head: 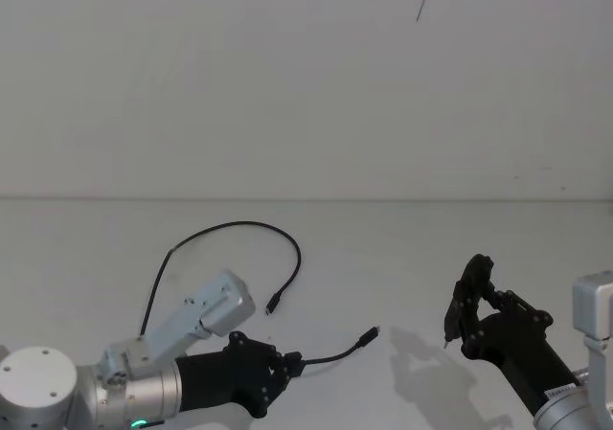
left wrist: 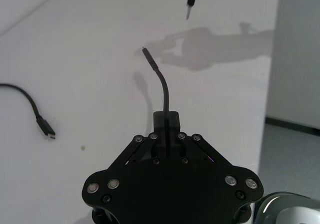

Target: Pick up the data cable with the one hand.

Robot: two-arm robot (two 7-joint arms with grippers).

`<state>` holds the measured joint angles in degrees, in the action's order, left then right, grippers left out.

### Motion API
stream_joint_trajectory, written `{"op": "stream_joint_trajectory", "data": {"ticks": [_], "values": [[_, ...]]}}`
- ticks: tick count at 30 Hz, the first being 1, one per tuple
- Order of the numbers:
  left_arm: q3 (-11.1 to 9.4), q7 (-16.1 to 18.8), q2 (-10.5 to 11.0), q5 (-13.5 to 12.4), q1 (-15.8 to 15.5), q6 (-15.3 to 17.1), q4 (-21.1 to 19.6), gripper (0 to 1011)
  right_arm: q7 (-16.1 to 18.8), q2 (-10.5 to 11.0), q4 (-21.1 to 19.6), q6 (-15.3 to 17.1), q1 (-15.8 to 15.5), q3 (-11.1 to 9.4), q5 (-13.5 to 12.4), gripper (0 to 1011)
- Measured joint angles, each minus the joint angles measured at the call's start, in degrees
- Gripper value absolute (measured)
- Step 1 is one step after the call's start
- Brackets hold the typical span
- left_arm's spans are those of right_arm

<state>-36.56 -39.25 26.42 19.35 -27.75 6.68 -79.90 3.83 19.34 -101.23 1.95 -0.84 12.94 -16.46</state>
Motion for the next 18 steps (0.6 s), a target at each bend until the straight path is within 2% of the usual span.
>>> {"op": "stream_joint_trajectory", "data": {"ticks": [8, 18], "values": [[1.1, -3.4, 3.0, 2.9, 0.6, 0.5, -4.6, 39, 0.0, 0.0, 0.0, 0.0, 0.0, 0.0, 0.0, 269], [1.9, -5.5, 5.8, 5.1, 1.4, 1.5, -8.6, 39, 0.1, -0.2, -0.2, 0.0, 0.0, -0.2, -0.2, 269]]}}
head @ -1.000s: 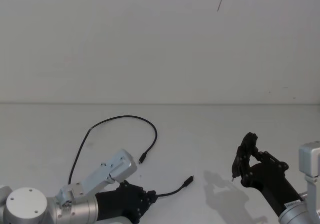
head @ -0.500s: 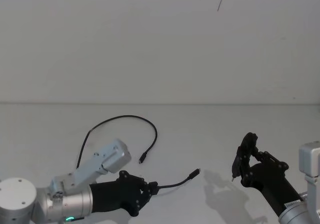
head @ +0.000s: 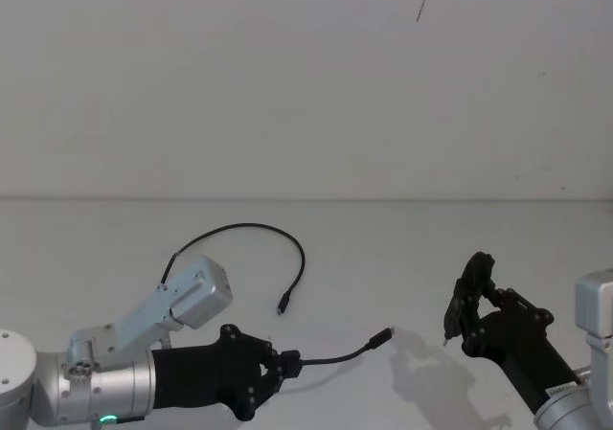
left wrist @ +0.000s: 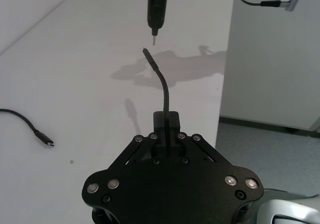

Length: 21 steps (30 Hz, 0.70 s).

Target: Pick up the data cable with the one hand.

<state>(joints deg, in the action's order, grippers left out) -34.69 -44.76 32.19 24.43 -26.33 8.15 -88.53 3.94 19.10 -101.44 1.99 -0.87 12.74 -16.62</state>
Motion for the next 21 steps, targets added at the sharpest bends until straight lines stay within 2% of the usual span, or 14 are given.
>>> {"op": "stream_joint_trajectory", "data": {"ticks": [10, 21], "values": [[0.4, -1.0, 1.3, 1.0, 0.4, 0.5, -1.8, 39, 0.8, -0.8, -1.9, 1.0, -0.5, -1.3, -2.5, 269], [0.6, -1.5, 1.9, 1.5, 0.5, 0.7, -2.7, 39, 2.1, -0.3, -5.6, 4.8, -1.6, -2.6, -4.7, 269]]}}
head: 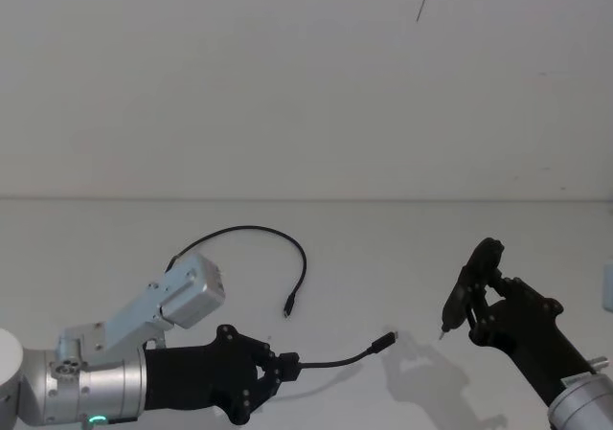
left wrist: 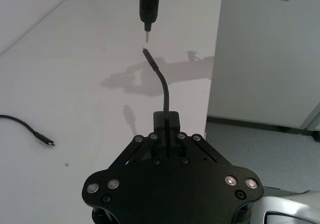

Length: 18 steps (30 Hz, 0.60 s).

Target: Pick up the data cable with the one hand.

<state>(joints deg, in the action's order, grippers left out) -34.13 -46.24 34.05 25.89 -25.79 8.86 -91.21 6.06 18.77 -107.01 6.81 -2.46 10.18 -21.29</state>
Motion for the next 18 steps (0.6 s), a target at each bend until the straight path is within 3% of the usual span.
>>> {"op": "stream_joint_trajectory", "data": {"ticks": [8, 18], "values": [[0.0, -0.2, 0.2, 0.2, 0.0, 0.1, -0.3, 39, 1.5, 0.1, -1.8, 2.4, -0.7, -1.1, -2.5, 269], [0.1, -0.3, 0.3, 0.3, 0.1, 0.1, -0.5, 39, 4.1, -0.2, -2.9, 4.6, -1.3, -2.5, -7.6, 269]]}}
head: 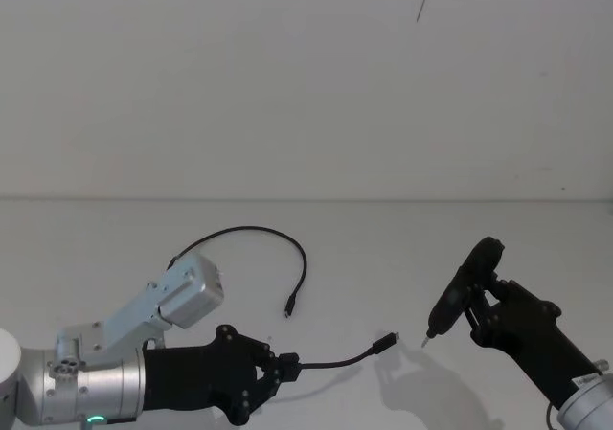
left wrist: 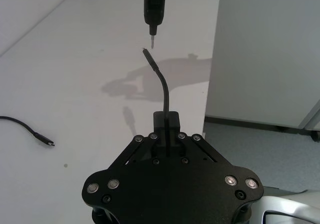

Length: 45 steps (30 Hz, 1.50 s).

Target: Pick up the data cable with the one hand.

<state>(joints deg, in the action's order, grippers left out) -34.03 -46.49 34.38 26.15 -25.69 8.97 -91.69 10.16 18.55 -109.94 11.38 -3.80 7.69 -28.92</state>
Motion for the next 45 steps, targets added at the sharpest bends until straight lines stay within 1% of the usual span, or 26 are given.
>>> {"op": "stream_joint_trajectory", "data": {"ticks": [3, 6, 19, 29, 45], "values": [[0.0, 0.0, 0.0, 0.0, 0.0, 0.0, 0.0, 39, 0.9, -0.2, -0.4, 0.5, -0.2, -0.4, -1.9, 269], [0.0, 0.0, 0.0, 0.0, 0.0, 0.0, 0.0, 39, 1.5, -0.3, -0.7, 0.7, -0.3, -0.7, -3.1, 269], [0.0, -0.1, 0.1, 0.1, 0.0, 0.0, -0.1, 39, 3.3, -0.6, -1.6, 0.4, -0.8, -1.1, -6.4, 269], [0.0, -0.1, 0.1, 0.1, 0.0, 0.0, -0.1, 39, 4.0, -0.4, -1.9, -0.3, -1.1, -1.0, -7.6, 269], [0.0, -0.1, 0.1, 0.1, 0.0, 0.0, -0.1, 39, 4.1, 0.1, -1.3, -1.1, -1.1, -0.5, -8.3, 269]]}}
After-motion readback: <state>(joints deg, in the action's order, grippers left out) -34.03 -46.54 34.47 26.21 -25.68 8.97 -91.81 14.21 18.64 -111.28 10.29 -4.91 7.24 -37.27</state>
